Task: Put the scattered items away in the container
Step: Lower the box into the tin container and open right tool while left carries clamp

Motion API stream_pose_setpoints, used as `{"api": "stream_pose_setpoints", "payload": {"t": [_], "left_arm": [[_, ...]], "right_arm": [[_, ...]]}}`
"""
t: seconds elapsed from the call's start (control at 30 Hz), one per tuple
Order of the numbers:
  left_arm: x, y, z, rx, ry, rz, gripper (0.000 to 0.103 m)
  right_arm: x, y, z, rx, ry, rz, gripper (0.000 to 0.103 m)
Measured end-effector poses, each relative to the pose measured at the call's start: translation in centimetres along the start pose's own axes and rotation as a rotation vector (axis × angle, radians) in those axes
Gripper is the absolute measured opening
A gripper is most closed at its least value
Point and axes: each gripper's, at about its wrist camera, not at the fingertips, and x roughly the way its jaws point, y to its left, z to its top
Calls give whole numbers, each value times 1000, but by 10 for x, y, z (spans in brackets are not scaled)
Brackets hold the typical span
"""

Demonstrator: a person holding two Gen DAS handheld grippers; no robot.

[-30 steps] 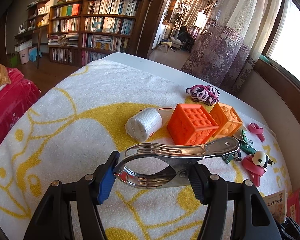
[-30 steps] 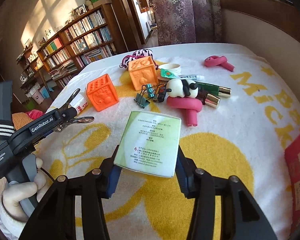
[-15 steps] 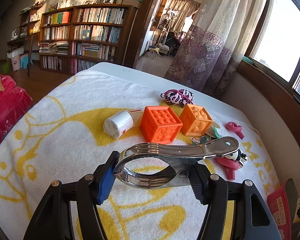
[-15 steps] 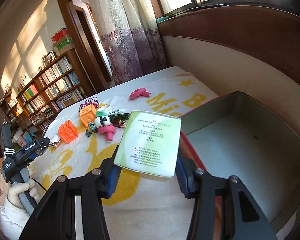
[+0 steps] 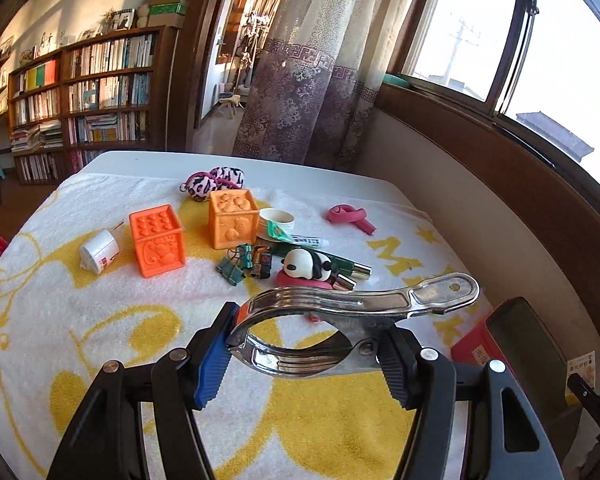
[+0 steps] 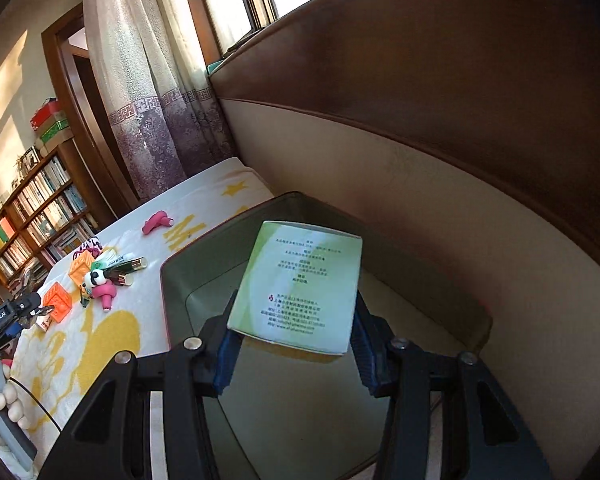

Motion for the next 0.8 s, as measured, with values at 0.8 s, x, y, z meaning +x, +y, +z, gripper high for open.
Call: {"api": "stream_pose_setpoints", "payload": {"t": [0.8], "left_arm": [[45, -222, -33, 370, 160, -276, 67]], "right_arm": [[-3, -38, 1, -18, -5, -42, 62]]}}
